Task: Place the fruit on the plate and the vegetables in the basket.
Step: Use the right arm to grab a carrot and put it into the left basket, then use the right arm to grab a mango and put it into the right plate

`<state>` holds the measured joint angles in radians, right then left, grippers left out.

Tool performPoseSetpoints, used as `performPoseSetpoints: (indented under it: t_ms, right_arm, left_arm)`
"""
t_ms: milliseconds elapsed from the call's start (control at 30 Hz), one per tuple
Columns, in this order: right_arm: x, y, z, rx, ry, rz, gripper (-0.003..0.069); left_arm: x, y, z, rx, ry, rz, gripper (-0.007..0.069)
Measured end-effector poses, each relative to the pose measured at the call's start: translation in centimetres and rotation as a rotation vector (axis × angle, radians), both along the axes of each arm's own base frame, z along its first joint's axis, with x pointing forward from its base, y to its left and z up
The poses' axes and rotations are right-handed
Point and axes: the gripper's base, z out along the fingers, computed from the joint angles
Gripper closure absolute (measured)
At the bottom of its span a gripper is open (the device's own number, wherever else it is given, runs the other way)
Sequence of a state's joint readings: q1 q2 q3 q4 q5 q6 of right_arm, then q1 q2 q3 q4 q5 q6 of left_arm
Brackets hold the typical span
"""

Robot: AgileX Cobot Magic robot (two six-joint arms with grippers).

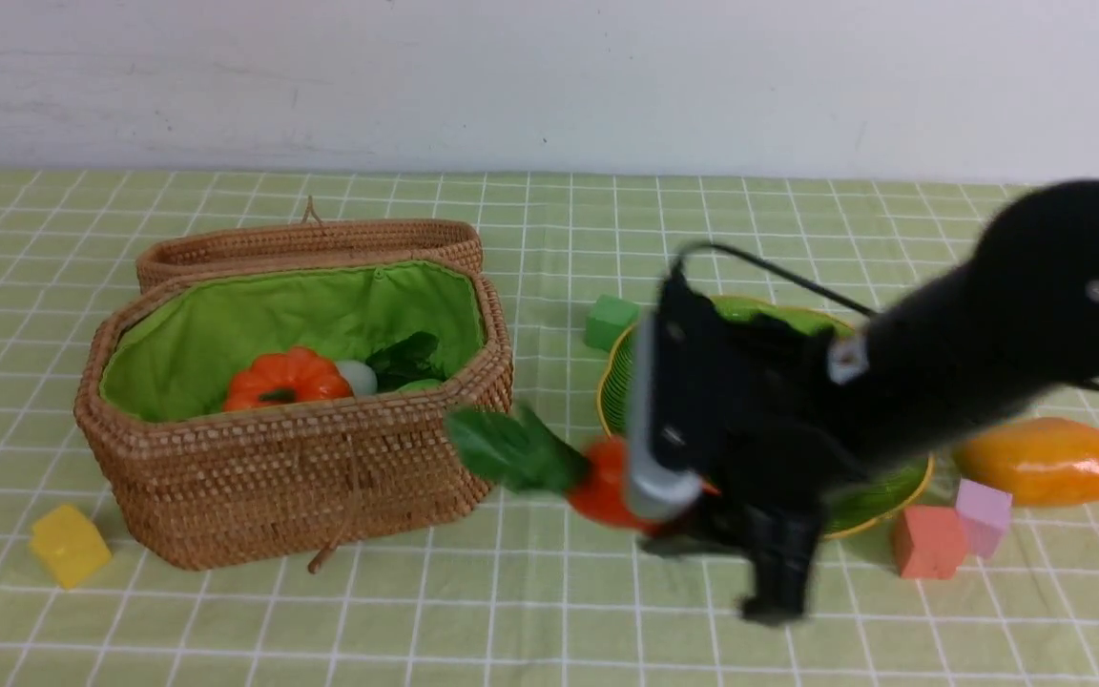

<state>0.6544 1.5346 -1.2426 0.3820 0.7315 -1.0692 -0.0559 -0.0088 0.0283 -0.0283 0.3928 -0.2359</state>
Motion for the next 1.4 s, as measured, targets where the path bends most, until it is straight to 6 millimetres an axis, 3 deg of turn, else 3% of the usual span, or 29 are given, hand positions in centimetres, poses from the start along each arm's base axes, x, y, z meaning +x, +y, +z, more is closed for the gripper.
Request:
performPoseSetpoints:
  t_ms: [100, 200, 333, 367, 533, 667, 800, 833, 867, 967, 1167, 1267, 1300, 1333, 1367, 1400]
  right_arm:
    - [2.7, 3.9, 2.1, 0.174, -0.019, -0.117, 0.0328]
    - [6.8, 7.2, 4.5, 0.349, -0.069, -0.217, 0.0328]
    - [10.6, 10.2, 3.7, 0.42, -0.103, -0.252, 0.0328]
    - [11.7, 11.1, 2.5, 0.411, -0.103, -0.252, 0.0328]
    - [13.6, 12.6, -0.5, 0.322, -0.09, -0.233, 0.0328]
    - [13.6, 12.5, -1.4, 0.271, -0.052, -0.241, 0.0297]
    - [13.6, 11.8, -0.7, 0.279, -0.011, -0.28, 0.0092]
    - [13.6, 11.7, -0.5, 0.282, -0.009, -0.284, 0.0071]
    - [13.7, 10.9, 0.3, 0.291, -0.01, -0.302, 0.0013]
    - [13.4, 8.5, 2.9, 0.316, -0.03, -0.337, -0.0013]
    - [11.7, -0.9, 7.9, 0.278, 0.03, -0.491, 0.0044]
    - [11.1, -7.9, 8.6, 0.229, 0.143, -0.706, 0.009]
    - [11.1, -10.2, 8.2, 0.226, 0.198, -0.817, 0.0103]
    - [11.1, -10.7, 8.1, 0.22, 0.211, -0.84, 0.0104]
    - [11.4, -14.4, 6.9, 0.234, 0.3, -1.03, 0.0113]
    - [11.6, -15.7, 6.3, 0.246, 0.332, -1.107, 0.0116]
  left_arm:
    - [0.0, 0.0, 0.0, 0.0, 0.0, 0.0, 0.0469]
    - [0.0, 0.0, 0.0, 0.0, 0.0, 0.0, 0.0464]
    - [0.0, 0.0, 0.0, 0.0, 0.0, 0.0, 0.046]
    - [0.0, 0.0, 0.0, 0.0, 0.0, 0.0, 0.046]
    - [0.0, 0.0, 0.0, 0.0, 0.0, 0.0, 0.046]
    - [0.0, 0.0, 0.0, 0.0, 0.0, 0.0, 0.046]
    - [0.0, 0.0, 0.0, 0.0, 0.0, 0.0, 0.046]
    - [0.0, 0.0, 0.0, 0.0, 0.0, 0.0, 0.046]
    - [0.0, 0.0, 0.0, 0.0, 0.0, 0.0, 0.046]
    - [0.0, 0.0, 0.0, 0.0, 0.0, 0.0, 0.0459]
    - [0.0, 0.0, 0.0, 0.0, 0.0, 0.0, 0.0456]
    - [0.0, 0.0, 0.0, 0.0, 0.0, 0.0, 0.045]
    - [0.0, 0.0, 0.0, 0.0, 0.0, 0.0, 0.0449]
    - [0.0, 0.0, 0.0, 0.0, 0.0, 0.0, 0.0448]
    - [0.0, 0.0, 0.0, 0.0, 0.0, 0.0, 0.0447]
    - [0.0, 0.0, 0.0, 0.0, 0.0, 0.0, 0.0445]
